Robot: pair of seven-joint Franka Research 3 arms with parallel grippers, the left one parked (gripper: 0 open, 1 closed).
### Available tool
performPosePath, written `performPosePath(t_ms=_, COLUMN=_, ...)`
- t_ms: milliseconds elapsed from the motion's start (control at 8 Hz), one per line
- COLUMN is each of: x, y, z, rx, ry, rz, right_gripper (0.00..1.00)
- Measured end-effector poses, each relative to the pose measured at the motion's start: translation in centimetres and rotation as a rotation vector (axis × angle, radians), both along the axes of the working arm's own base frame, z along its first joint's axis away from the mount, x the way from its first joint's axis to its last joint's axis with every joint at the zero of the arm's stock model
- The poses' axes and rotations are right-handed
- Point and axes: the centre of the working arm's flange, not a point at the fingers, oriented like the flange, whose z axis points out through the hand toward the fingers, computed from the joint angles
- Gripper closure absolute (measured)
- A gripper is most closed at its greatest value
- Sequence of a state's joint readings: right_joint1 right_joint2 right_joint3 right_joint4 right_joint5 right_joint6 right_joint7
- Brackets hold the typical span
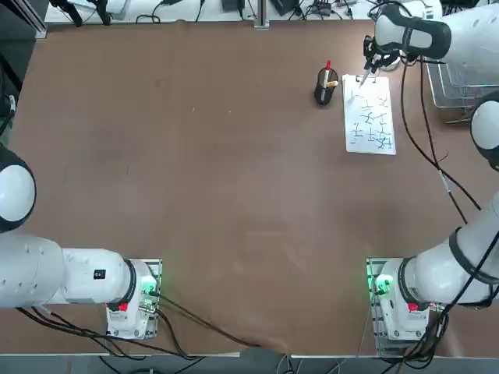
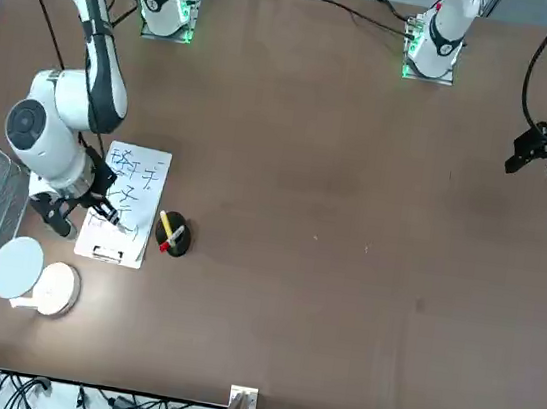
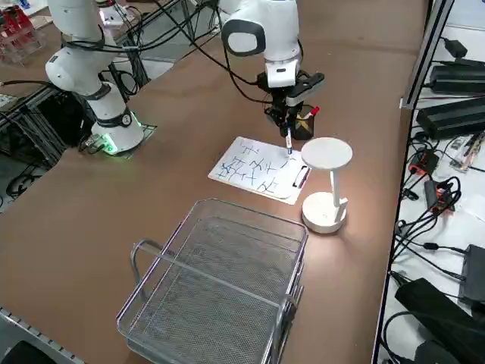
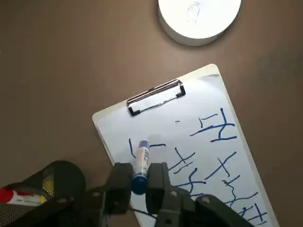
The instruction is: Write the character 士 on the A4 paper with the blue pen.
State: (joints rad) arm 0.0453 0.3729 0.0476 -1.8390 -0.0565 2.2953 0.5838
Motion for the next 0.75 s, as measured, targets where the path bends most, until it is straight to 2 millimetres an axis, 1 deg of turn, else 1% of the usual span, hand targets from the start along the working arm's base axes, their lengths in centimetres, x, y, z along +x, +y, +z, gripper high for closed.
performPosePath(t_ms=125, x=0.1, y=-0.8, z=0.3, rx=-0.003, ry=-0.004, rz=0.02, right_gripper=0.81)
performPosePath(t_ms=375, x=0.2, y=-1.9, z=0.0, rx=-0.009, ry=0.001, rz=0.038, right_gripper=0.81)
performPosePath(t_ms=750, x=0.2, y=-2.3, z=-1.7, rx=-0.002, ry=0.028, rz=0.031, right_gripper=0.81)
